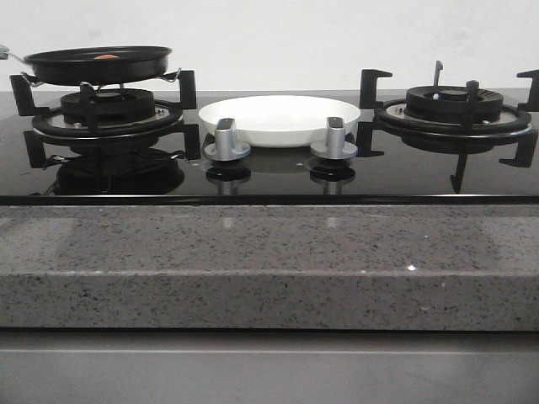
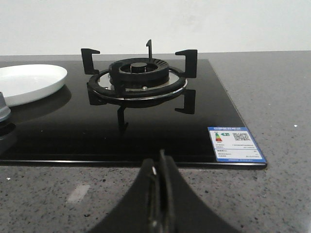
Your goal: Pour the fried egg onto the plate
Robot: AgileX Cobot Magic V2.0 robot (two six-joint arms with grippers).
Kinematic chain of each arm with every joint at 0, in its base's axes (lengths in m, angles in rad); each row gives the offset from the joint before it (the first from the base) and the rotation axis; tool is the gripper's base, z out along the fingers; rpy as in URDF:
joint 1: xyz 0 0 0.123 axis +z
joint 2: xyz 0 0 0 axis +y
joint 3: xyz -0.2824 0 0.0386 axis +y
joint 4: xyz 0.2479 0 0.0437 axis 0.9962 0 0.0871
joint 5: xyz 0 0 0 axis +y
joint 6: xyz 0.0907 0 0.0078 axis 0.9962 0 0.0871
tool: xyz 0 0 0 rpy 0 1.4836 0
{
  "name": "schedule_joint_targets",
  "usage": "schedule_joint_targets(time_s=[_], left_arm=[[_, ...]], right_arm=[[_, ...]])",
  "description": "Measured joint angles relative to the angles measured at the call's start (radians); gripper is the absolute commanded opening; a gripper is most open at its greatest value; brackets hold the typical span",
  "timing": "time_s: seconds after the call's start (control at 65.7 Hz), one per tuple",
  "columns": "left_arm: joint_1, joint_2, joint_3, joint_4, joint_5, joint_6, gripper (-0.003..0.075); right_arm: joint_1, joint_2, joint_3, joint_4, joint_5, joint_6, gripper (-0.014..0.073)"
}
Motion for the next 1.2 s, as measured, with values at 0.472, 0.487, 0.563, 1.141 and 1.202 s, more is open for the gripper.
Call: schedule_joint_targets(time_s=[0.472,0.487,0.563,1.141,1.202], left_arm=[[0.0,0.0,0.0,0.0,0.0,0.0,-0.002],[0.0,0.0,0.0,0.0,0.0,0.0,-0.002],[0.0,0.0,0.0,0.0,0.0,0.0,-0.002],[0.0,0.0,0.0,-0.002,-0.021,0.0,-0.002],[0.0,0.0,-0.005,-0.007,-0.021,0.0,-0.002]], right_arm=[[0.0,0.0,0.0,0.0,0.0,-0.002,-0.0069],[0.0,0.0,0.0,0.0,0.0,-0.002,-0.0069],[0.0,0.0,0.0,0.0,0.0,-0.002,-0.0069],[0.0,0.0,0.0,0.0,-0.001,-0.002,-0.0069],[0.0,0.0,0.0,0.0,-0.005,-0.002,-0.0069]])
